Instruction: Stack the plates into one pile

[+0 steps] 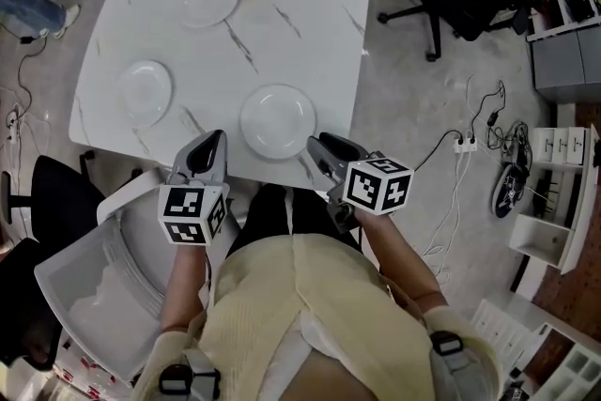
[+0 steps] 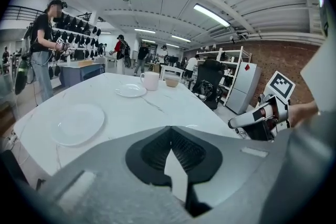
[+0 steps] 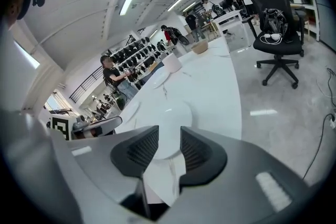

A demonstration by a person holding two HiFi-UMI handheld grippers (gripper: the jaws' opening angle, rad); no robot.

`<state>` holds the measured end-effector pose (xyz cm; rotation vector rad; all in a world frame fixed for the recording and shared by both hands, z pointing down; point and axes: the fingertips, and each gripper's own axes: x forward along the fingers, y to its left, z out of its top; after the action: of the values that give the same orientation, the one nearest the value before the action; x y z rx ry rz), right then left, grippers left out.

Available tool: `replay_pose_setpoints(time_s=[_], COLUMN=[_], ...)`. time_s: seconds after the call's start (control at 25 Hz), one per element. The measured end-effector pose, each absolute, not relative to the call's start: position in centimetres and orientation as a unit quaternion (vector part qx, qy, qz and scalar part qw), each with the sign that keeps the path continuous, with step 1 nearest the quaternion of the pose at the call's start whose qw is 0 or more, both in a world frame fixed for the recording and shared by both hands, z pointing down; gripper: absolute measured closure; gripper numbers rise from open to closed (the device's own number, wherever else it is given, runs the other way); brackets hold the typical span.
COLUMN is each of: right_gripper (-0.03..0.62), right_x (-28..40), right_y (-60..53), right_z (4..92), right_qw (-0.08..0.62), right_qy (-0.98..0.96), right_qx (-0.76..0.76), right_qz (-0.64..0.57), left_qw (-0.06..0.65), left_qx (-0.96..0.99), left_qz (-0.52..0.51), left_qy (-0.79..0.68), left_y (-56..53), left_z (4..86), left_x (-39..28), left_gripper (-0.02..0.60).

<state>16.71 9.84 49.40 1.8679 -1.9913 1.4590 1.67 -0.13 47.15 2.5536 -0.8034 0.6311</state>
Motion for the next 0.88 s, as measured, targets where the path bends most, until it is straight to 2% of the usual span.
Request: replay_pose_setpoints(time_s=[0.88], right_gripper=[0.469], right_x=[18.6], right_y=[6.5], right_z=[53.7], right_qw=[0.074], right_qy=[-0.639], right_qx=[0.537], right_qz=[0.545], left_qw=[0.201], left_qx=[0.866], left_qz=[0.237], left_qy=[-0.392], left_y=[-0.9], left_z=[47.3], left_x=[1.1], left_gripper=[0.575])
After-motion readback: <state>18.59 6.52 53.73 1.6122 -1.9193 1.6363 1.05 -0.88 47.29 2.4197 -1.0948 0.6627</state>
